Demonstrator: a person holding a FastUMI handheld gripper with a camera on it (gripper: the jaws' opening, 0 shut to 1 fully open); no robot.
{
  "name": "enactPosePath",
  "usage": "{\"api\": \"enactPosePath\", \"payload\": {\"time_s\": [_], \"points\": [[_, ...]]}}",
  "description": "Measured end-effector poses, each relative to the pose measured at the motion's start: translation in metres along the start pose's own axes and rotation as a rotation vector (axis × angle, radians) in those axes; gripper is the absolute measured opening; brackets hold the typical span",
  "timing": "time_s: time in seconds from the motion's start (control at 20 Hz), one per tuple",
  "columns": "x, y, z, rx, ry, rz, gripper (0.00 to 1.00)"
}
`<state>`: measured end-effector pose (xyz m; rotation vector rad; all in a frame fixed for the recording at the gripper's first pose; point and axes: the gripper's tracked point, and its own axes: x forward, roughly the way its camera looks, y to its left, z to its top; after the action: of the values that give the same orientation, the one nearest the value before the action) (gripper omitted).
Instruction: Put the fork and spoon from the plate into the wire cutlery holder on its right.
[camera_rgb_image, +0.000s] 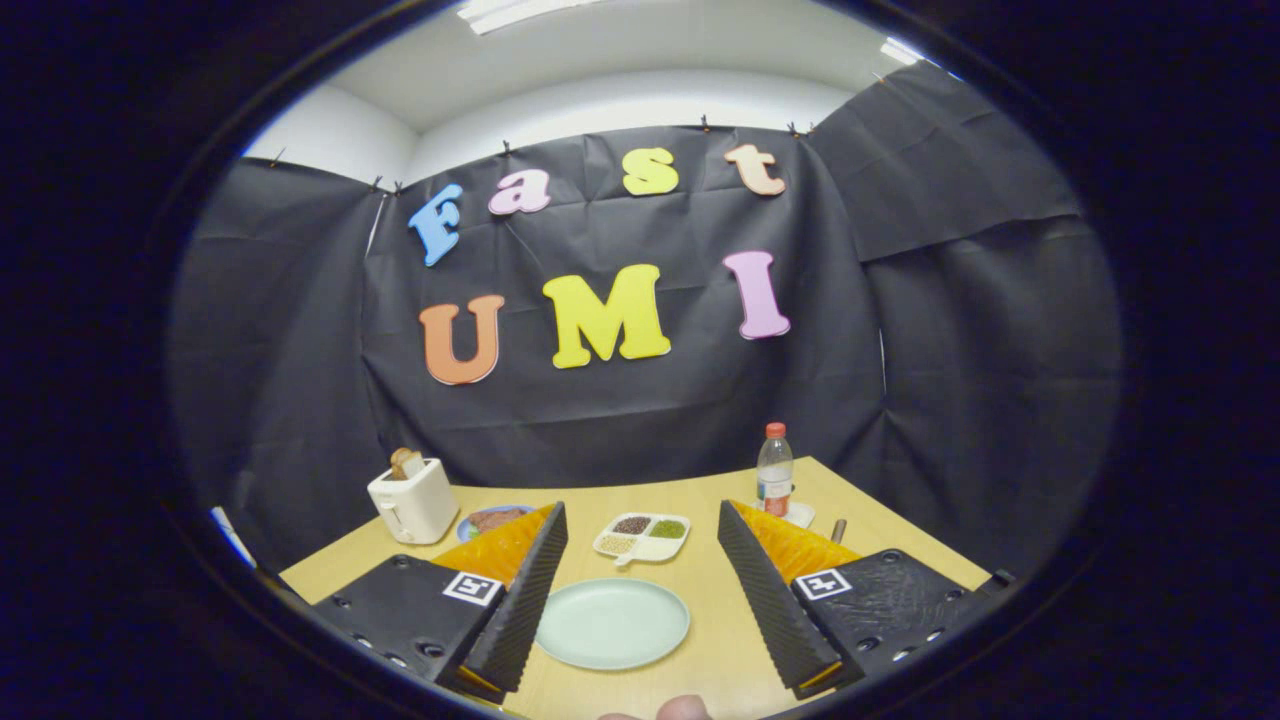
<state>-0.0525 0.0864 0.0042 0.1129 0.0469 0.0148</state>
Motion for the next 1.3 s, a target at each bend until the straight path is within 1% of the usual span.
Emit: {"api": "enactPosePath", "payload": {"time_s": [0.1,0.4,0.6,0.85,0.95,1.3], "points": [[-0.004,0.004,0.003,0.000,0.002,0.003,0.91],[-0.010,-0.005,0.013,-0.030,-0.039,-0.044,0.91],[-0.008,0.004,0.016,-0.019,-0.034,-0.030,0.91],[-0.003,0.019,0.012,-0.055,-0.046,-0.021,0.91],[0.000,0.026,0.010,-0.047,-0.039,-0.010,0.91],[0.003,0.030,0.014,-0.056,-0.070,-0.012,0.91]]}}
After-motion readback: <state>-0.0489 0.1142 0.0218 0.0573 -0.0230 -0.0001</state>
